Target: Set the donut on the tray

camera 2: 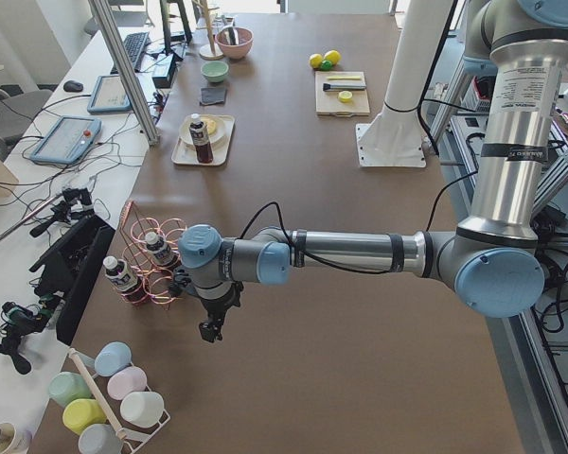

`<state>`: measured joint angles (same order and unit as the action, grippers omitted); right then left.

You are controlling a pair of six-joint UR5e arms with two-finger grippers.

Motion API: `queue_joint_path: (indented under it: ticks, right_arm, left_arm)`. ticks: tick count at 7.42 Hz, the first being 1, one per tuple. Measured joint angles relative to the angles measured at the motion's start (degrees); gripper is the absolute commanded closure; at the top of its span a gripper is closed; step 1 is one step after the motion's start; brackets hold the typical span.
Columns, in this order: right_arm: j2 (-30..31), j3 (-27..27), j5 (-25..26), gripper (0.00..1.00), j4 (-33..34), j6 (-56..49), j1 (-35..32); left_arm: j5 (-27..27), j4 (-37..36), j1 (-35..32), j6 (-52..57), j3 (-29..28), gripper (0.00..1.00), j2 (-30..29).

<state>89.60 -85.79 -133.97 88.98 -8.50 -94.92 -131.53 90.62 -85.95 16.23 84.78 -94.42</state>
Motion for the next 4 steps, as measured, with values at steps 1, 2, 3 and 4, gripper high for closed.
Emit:
queue_joint_path:
  ticks: [1,2,3,4]
  right_arm:
    - [0.07,-0.1,-1.08,0.0,0.37,1.22,0.0]
    - [0.13,-0.26,-1.75,0.0,0.55,1.96,0.03]
    - [0.31,-0.36,-2.01,0.0,0.58,2.25,0.05]
    - [0.56,-0.39,-2.12,0.0,0.53,2.37,0.08]
  left_arm:
    - [-0.85,-0.07,0.0,-0.03,0.07,0.01,0.8]
    - [-2.02,-0.06,0.0,-0.18,0.22,0.01,1.87]
    - [-2.66,-0.07,0.0,-0.38,0.24,0.01,2.59]
    - [-2.81,-0.13,0.02,-1.05,0.03,0.01,2.81]
